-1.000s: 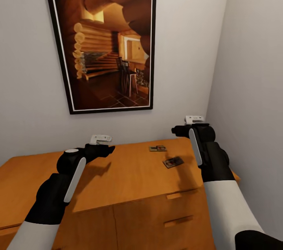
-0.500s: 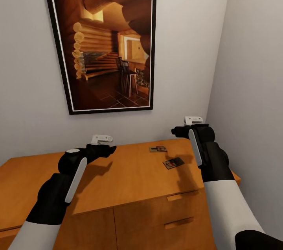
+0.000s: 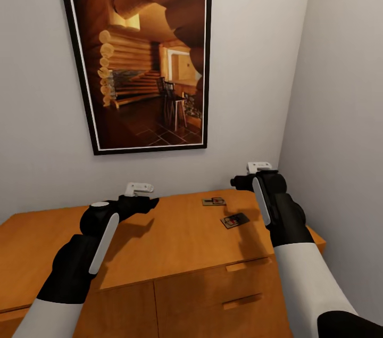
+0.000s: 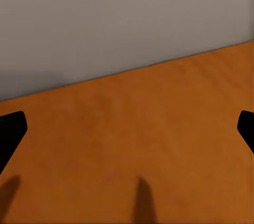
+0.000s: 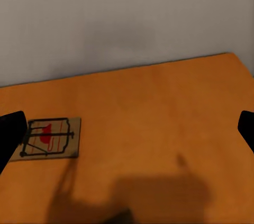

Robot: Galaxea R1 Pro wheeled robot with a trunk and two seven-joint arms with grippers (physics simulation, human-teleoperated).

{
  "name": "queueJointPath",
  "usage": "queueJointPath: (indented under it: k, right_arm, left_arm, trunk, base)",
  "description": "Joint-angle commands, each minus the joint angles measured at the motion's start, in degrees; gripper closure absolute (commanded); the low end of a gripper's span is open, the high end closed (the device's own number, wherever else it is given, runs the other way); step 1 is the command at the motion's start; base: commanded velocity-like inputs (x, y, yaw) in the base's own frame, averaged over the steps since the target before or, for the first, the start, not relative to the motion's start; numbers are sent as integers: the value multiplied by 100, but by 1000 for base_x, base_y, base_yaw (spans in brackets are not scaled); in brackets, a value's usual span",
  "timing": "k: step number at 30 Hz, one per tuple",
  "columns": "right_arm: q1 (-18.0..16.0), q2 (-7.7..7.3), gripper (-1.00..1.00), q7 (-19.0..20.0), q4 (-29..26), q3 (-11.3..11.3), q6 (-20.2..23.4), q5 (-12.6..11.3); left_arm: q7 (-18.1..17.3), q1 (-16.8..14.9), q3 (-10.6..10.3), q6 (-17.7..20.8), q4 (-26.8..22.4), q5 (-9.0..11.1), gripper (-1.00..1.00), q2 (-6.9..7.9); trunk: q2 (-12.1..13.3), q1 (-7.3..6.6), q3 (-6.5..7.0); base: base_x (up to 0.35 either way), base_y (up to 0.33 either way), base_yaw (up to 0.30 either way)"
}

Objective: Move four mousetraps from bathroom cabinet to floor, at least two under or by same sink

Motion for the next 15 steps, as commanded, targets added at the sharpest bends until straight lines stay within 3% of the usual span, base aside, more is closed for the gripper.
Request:
queueJointPath:
  k: [1,11,15]
  right_arm:
    - [-5,4,-100,-6,3,1,25,20]
    - [-5,0,-100,-2,43,10,25,20]
    - [-5,-9,-100,2,57,180,25,12]
  left_arm:
    - [9,-5,-4,26,-4,30,-100,4]
    - [8,-5,0,33,5,43,-100,4]
    - [5,-5,-3,33,5,43,-100,4]
  trunk:
    - [-4,0,-7]
    - [-4,0,-7]
    - [-4,0,-7]
  base:
    - [0,0,0]
    - [0,0,0]
    - [0,0,0]
